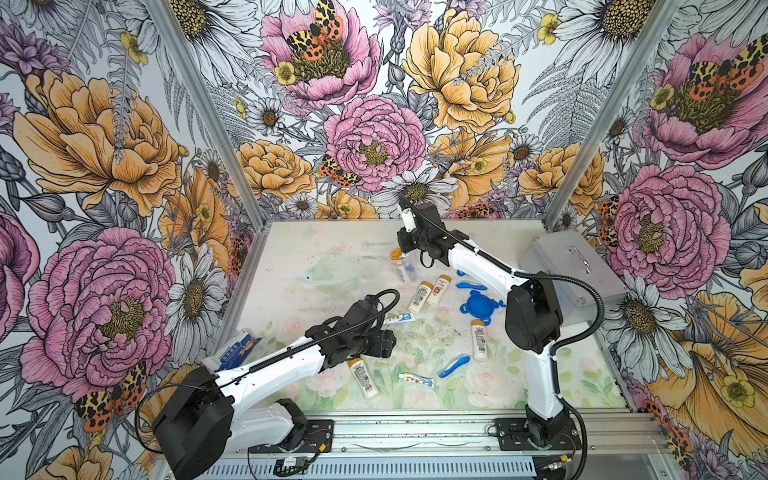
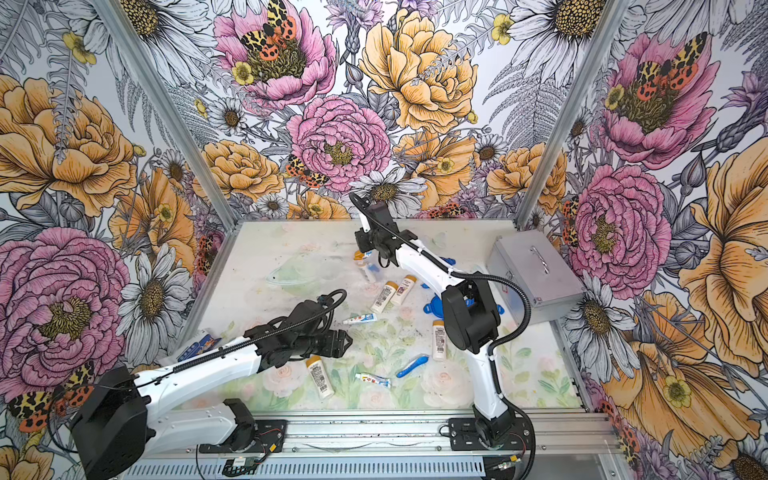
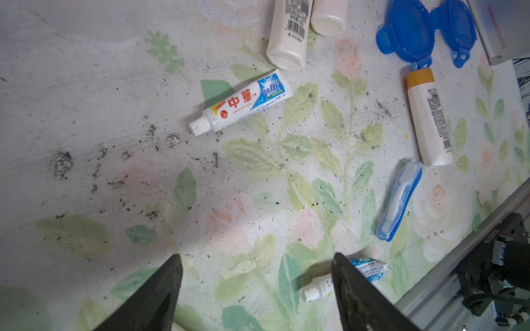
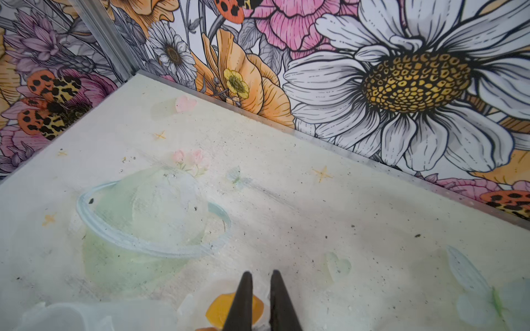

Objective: Pack away toiletry kits
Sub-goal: Place the toiletry item into the container.

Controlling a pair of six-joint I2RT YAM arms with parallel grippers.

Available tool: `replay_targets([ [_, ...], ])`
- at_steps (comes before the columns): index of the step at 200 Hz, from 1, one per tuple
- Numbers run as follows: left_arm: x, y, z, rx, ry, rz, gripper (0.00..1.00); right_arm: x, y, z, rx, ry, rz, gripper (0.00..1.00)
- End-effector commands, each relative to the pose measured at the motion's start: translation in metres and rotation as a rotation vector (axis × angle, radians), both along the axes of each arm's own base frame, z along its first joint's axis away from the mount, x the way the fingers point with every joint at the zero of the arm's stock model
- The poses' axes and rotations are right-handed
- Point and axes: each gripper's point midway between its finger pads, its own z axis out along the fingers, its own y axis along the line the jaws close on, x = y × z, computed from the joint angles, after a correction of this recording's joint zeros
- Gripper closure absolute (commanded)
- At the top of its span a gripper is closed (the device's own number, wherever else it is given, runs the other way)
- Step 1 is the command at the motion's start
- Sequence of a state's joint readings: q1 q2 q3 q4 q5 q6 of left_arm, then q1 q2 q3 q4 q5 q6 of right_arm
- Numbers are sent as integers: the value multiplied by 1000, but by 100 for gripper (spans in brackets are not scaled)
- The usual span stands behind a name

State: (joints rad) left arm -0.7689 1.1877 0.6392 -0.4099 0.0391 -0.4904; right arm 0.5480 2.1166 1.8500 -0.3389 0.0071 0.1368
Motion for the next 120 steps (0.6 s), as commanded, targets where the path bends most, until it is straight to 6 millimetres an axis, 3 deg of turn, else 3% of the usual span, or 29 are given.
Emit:
replay_targets([
  [1, 3, -2, 5, -19, -25, -12, 19, 12, -13, -6, -55, -17, -45, 100],
  [45, 4, -2, 4, -18, -21, -11, 18, 12, -21, -23, -90, 5, -62, 100],
  [120, 6, -5, 6, -24, -19, -16, 19, 7, -23, -38, -96, 38, -61, 78],
])
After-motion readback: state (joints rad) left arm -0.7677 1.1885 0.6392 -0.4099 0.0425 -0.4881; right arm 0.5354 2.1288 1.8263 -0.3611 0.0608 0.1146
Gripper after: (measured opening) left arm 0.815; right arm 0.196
